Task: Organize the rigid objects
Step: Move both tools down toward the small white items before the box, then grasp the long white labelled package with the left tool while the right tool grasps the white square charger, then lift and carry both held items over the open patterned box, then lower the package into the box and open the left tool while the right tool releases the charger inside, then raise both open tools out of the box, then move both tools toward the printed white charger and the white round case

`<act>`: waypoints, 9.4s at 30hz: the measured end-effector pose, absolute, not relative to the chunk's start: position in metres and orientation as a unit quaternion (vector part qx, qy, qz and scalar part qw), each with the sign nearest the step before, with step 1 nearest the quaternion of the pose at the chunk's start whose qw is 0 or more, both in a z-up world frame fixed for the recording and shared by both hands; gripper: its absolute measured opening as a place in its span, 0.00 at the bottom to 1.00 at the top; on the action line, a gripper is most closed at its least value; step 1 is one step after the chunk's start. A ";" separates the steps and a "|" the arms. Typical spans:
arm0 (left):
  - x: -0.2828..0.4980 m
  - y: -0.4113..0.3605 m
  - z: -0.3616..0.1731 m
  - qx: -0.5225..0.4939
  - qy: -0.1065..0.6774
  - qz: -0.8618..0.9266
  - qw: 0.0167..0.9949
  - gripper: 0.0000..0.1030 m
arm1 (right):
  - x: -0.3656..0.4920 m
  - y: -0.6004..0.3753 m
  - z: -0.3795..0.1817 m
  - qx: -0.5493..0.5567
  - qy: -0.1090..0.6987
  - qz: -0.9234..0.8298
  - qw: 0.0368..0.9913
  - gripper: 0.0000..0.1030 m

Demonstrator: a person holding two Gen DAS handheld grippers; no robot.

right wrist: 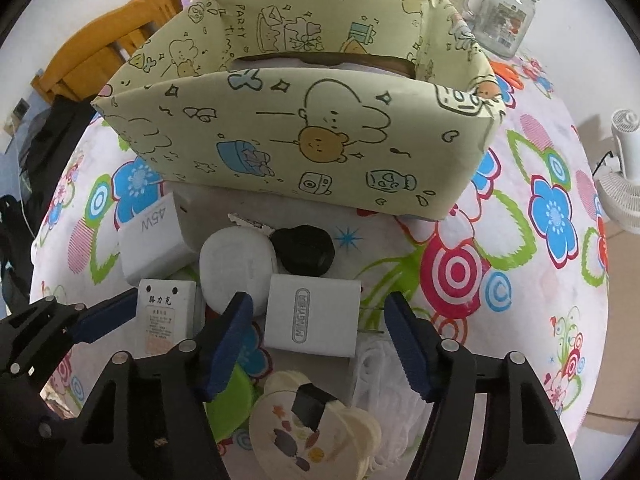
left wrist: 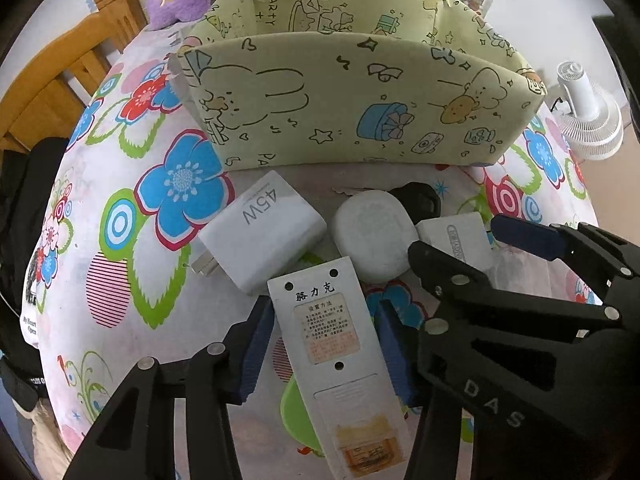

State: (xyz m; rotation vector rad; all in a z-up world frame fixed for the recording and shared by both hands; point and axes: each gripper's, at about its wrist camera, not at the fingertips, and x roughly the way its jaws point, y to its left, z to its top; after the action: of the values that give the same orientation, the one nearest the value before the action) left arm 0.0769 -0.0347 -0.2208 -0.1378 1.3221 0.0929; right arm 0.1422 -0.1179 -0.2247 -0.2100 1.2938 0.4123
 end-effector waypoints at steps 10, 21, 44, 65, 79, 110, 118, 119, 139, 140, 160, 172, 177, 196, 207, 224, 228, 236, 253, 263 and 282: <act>0.080 -0.033 -0.215 -0.070 0.612 0.038 0.787 0.47 | 0.140 -0.118 -0.218 -0.094 0.597 0.194 0.773 0.49; 0.077 -0.030 -0.188 -0.075 0.601 0.026 0.795 0.45 | 0.135 -0.123 -0.192 -0.072 0.583 0.191 0.786 0.48; 0.068 -0.039 -0.122 -0.031 0.557 0.002 0.830 0.45 | 0.114 -0.133 -0.127 -0.041 0.539 0.168 0.824 0.48; 0.065 -0.043 -0.076 -0.008 0.514 -0.017 0.858 0.44 | 0.102 -0.141 -0.075 -0.031 0.505 0.126 0.853 0.48; 0.075 -0.028 -0.057 0.006 0.493 -0.034 0.869 0.44 | 0.104 -0.134 -0.050 -0.019 0.488 0.098 0.867 0.48; 0.143 -0.019 -0.052 -0.005 0.492 0.001 0.870 0.44 | 0.176 -0.122 -0.041 -0.035 0.484 0.143 0.862 0.48; 0.162 -0.015 -0.059 -0.007 0.496 0.007 0.868 0.44 | 0.196 -0.116 -0.048 -0.039 0.489 0.147 0.859 0.48; 0.165 -0.014 -0.061 -0.008 0.497 0.008 0.868 0.44 | 0.198 -0.115 -0.049 -0.040 0.490 0.148 0.858 0.48; 0.201 -0.009 -0.097 -0.019 0.519 0.018 0.854 0.44 | 0.238 -0.109 -0.087 -0.040 0.524 0.142 0.839 0.48; 0.202 -0.009 -0.098 -0.019 0.520 0.018 0.854 0.44 | 0.240 -0.109 -0.089 -0.041 0.525 0.141 0.839 0.48; 0.237 -0.001 -0.136 -0.010 0.550 0.039 0.835 0.53 | 0.278 -0.098 -0.132 -0.042 0.557 0.139 0.818 0.48; 0.238 -0.004 -0.142 0.000 0.558 0.030 0.829 0.86 | 0.286 -0.094 -0.149 -0.052 0.568 0.134 0.811 0.48; 0.237 -0.004 -0.142 0.006 0.561 0.034 0.827 0.89 | 0.286 -0.092 -0.149 -0.069 0.559 0.125 0.817 0.56; 0.212 -0.011 -0.120 0.012 0.552 0.016 0.833 0.93 | 0.257 -0.107 -0.122 -0.058 0.543 0.116 0.829 0.88; 0.185 -0.014 -0.102 0.017 0.536 0.012 0.844 0.94 | 0.226 -0.112 -0.102 -0.056 0.528 0.114 0.840 0.88; 0.148 -0.017 -0.082 0.011 0.524 0.006 0.852 0.94 | 0.183 -0.121 -0.081 -0.042 0.516 0.109 0.849 0.88; 0.140 -0.018 -0.077 0.013 0.519 0.003 0.855 0.94 | 0.173 -0.123 -0.076 -0.039 0.511 0.109 0.852 0.88; 0.124 -0.020 -0.067 0.016 0.508 0.002 0.861 0.94 | 0.153 -0.127 -0.065 -0.034 0.496 0.110 0.861 0.88; 0.093 -0.014 -0.060 0.002 0.496 -0.009 0.868 0.98 | 0.121 -0.135 -0.059 -0.011 0.495 0.106 0.862 0.88; 0.080 -0.017 -0.066 0.007 0.503 -0.044 0.863 0.99 | 0.100 -0.141 -0.062 -0.008 0.493 0.113 0.863 0.88; 0.066 -0.013 -0.109 0.025 0.509 -0.086 0.856 0.98 | 0.080 -0.140 -0.103 -0.023 0.508 0.113 0.854 0.88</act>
State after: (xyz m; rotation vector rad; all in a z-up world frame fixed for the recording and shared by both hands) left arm 0.0657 -0.0131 -0.1091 0.0535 1.0688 -0.1814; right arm 0.0801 -0.1403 -0.1032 -0.0484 1.0680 0.2386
